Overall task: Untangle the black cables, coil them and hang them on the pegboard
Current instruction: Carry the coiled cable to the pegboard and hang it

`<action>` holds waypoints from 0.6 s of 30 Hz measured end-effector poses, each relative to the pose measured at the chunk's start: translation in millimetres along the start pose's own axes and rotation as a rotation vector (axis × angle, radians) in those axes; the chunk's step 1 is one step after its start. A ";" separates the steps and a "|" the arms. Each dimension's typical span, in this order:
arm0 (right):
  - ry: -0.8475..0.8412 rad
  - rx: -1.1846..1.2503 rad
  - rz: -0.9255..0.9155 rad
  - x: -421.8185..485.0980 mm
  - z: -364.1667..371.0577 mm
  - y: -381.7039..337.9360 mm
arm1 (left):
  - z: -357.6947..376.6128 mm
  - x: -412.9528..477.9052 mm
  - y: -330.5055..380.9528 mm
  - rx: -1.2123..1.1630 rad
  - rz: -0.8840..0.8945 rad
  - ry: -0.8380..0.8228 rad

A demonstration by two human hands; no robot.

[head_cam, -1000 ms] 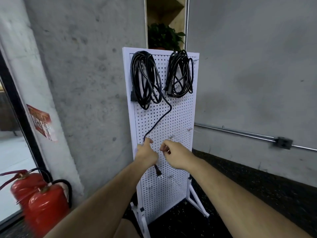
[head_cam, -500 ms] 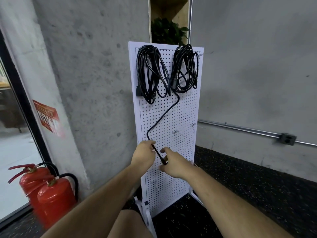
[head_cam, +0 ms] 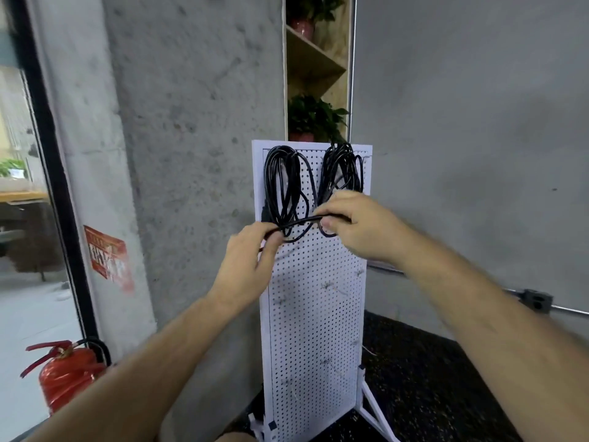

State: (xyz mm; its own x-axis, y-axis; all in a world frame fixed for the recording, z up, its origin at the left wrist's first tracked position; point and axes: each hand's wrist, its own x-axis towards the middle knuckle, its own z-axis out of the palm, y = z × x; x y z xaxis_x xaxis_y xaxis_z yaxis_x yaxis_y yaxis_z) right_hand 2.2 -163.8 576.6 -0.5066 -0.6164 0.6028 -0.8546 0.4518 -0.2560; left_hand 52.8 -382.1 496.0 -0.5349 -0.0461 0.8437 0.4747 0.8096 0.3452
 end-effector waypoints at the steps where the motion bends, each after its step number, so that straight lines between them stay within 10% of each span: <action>1: 0.036 0.017 0.007 8.0 -8.0 0.3 | -6.0 8.2 6.6 -0.034 -0.042 -0.007; 10: 0.107 0.201 0.138 1.3 2.2 23.6 | -1.0 23.7 10.7 -0.159 -0.227 -0.064; 15: 0.652 0.486 0.460 -18.4 27.5 67.9 | 10.5 16.4 3.7 -0.195 -0.303 -0.043; 18: 0.397 0.554 0.707 -22.3 43.6 86.2 | 14.0 16.8 4.1 -0.232 -0.322 -0.025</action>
State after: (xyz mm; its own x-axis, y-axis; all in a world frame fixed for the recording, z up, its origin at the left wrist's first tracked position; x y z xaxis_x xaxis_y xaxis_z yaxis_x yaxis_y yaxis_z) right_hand -65.2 -139.2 508.2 -0.9333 -0.0130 0.3588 -0.3537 0.2041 -0.9128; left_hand 36.1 -371.4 505.8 -0.6978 -0.2595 0.6677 0.4235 0.6023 0.6767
